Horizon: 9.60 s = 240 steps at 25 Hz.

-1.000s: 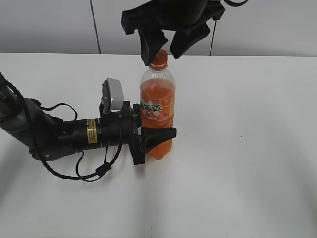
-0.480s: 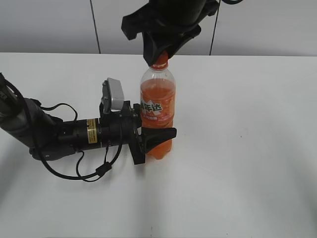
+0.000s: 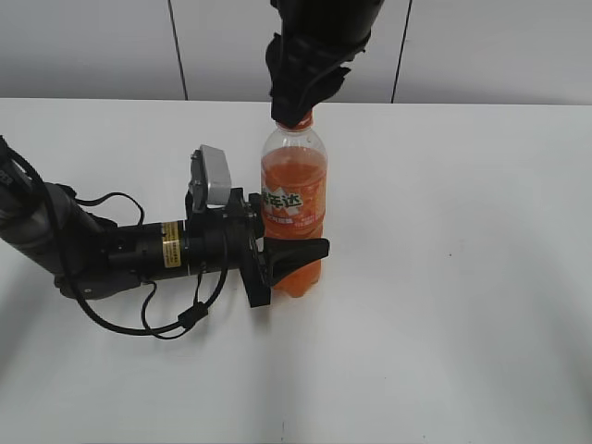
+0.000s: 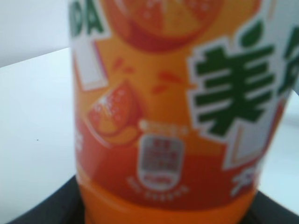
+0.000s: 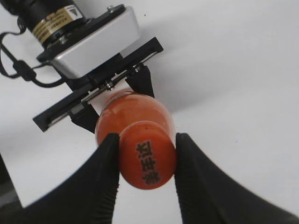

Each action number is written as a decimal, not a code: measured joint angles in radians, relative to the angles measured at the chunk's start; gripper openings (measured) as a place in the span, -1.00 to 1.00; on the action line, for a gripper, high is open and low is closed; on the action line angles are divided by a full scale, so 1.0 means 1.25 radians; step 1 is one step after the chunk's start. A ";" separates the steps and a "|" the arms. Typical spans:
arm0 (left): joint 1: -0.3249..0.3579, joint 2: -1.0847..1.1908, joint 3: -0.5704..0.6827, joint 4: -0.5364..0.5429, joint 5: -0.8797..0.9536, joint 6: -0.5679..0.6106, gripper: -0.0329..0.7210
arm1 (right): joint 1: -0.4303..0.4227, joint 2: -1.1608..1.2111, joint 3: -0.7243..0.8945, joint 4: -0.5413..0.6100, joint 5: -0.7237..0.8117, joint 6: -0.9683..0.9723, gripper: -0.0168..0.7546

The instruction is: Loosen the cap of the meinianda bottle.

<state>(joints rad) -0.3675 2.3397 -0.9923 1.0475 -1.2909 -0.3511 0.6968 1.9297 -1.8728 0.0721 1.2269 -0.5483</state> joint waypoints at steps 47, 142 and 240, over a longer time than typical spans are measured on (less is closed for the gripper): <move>0.000 0.000 0.000 0.003 0.000 0.000 0.13 | 0.001 -0.002 -0.001 0.000 0.000 -1.036 -0.26; 0.000 0.000 0.000 -0.003 0.001 0.003 0.13 | -0.409 0.243 0.261 0.039 -0.283 0.323 0.35; 0.326 -0.483 -0.267 -0.918 1.705 0.272 0.61 | -0.474 -0.018 0.262 -0.083 -0.125 0.478 0.58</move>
<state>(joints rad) 0.0396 1.7364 -1.3258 -0.0996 0.8406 -0.0109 0.1041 1.9073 -1.5456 -0.0311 1.0705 0.0492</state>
